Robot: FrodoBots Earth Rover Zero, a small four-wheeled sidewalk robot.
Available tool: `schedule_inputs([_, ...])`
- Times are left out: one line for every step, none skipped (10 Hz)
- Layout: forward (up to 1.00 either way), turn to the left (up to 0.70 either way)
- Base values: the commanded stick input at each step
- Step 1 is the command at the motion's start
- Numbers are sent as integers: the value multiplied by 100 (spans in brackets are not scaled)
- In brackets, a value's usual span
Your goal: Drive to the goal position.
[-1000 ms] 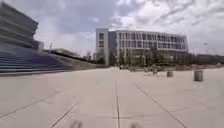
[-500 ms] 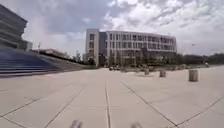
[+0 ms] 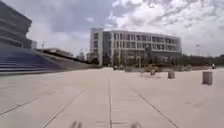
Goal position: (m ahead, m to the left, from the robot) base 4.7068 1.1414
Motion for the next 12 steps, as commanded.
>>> schedule_inputs([99,6])
schedule_inputs([99,6])
schedule_inputs([99,6])
schedule_inputs([99,6])
schedule_inputs([99,6])
schedule_inputs([99,6])
schedule_inputs([99,6])
schedule_inputs([99,6])
schedule_inputs([99,6])
schedule_inputs([99,6])
schedule_inputs([99,6])
schedule_inputs([99,6])
